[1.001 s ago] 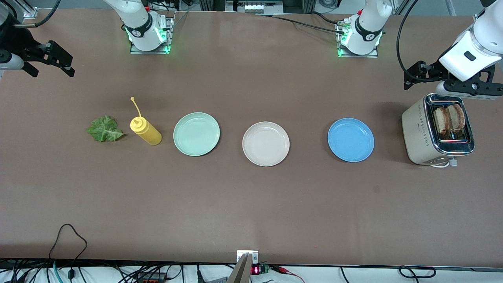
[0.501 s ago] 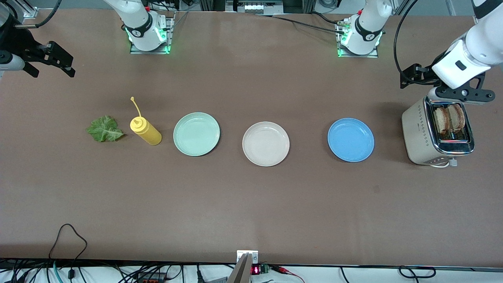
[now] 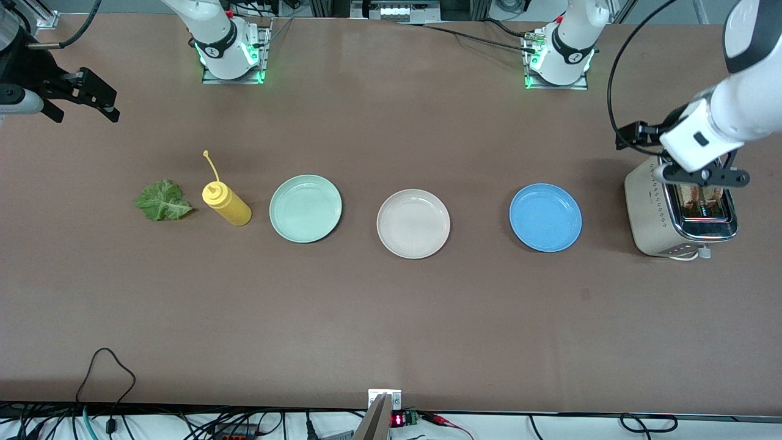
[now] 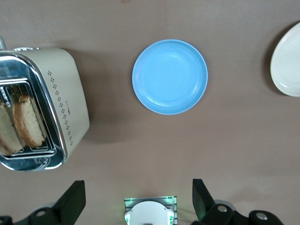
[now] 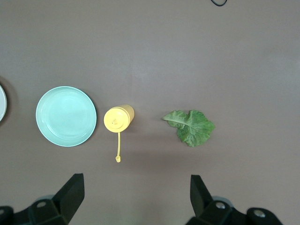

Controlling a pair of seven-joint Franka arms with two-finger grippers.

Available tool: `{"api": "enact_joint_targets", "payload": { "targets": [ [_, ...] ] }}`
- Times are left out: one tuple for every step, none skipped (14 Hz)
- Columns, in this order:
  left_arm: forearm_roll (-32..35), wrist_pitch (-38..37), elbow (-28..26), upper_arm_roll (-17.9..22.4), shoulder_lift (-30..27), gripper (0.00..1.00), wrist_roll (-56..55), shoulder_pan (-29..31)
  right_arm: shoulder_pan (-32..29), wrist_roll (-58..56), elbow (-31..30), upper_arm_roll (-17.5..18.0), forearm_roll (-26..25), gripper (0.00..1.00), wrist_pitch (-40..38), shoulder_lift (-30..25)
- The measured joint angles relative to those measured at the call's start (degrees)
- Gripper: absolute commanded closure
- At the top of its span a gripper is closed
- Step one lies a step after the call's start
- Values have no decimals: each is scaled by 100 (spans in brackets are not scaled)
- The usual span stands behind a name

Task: Make sandwich in beige plate with both arms
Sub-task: 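Move the left gripper down over the toast in the toaster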

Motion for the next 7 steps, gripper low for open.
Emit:
{"api": "enact_joint_targets", "payload": {
  "targets": [
    [1, -25, 175, 9, 165, 0, 2, 45, 0, -2, 0, 0, 0, 0, 4, 11],
    [1, -56, 306, 10, 299, 0, 4, 103, 0, -2, -1, 0, 0, 0, 12, 18],
    [1, -69, 372, 13, 385, 0, 7, 153, 0, -2, -1, 0, 0, 0, 33, 21],
    [1, -14, 382, 15, 426, 0, 8, 183, 0, -2, -2, 0, 0, 0, 67, 24],
    [10, 134, 374, 15, 444, 0, 8, 196, 0, -4, -3, 0, 0, 0, 84, 27],
    [76, 300, 342, 15, 445, 0, 8, 200, 1, -7, -5, 1, 0, 0, 96, 29],
    [255, 437, 290, 13, 436, 0, 8, 201, 1, -8, -7, 1, 0, 0, 113, 31]
  ]
}}
